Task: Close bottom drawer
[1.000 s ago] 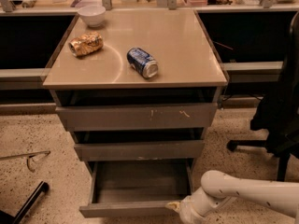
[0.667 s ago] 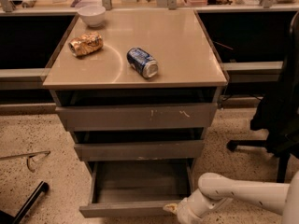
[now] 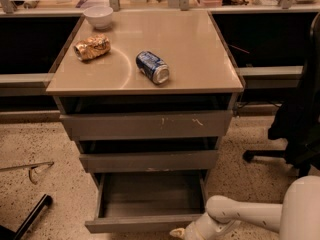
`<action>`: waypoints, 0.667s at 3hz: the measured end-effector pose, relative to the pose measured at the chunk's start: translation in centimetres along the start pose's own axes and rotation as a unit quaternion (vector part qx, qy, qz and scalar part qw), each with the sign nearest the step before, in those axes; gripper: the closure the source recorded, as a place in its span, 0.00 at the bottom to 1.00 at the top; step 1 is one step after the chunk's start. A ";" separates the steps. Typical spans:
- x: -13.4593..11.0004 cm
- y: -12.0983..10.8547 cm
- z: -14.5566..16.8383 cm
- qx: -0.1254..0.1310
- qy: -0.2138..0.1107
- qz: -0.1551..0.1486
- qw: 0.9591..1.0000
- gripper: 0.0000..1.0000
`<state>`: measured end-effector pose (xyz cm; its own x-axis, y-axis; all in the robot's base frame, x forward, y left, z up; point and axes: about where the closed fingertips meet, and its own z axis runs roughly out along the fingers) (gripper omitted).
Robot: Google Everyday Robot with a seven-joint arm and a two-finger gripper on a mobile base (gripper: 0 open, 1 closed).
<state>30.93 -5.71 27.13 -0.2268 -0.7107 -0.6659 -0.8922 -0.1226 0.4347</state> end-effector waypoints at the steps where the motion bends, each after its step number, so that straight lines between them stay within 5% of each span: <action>1: 0.0 0.0 0.0 0.000 0.000 0.000 1.000 0.00; 2: -0.6 -2.8 1.8 -0.001 -0.009 -0.015 1.000 0.00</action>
Offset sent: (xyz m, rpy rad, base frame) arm 0.0590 0.0550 -0.0541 0.0748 -0.0593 0.0316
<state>32.85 -3.69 25.19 -0.2059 -0.6947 -0.6892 -0.8982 -0.1453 0.4148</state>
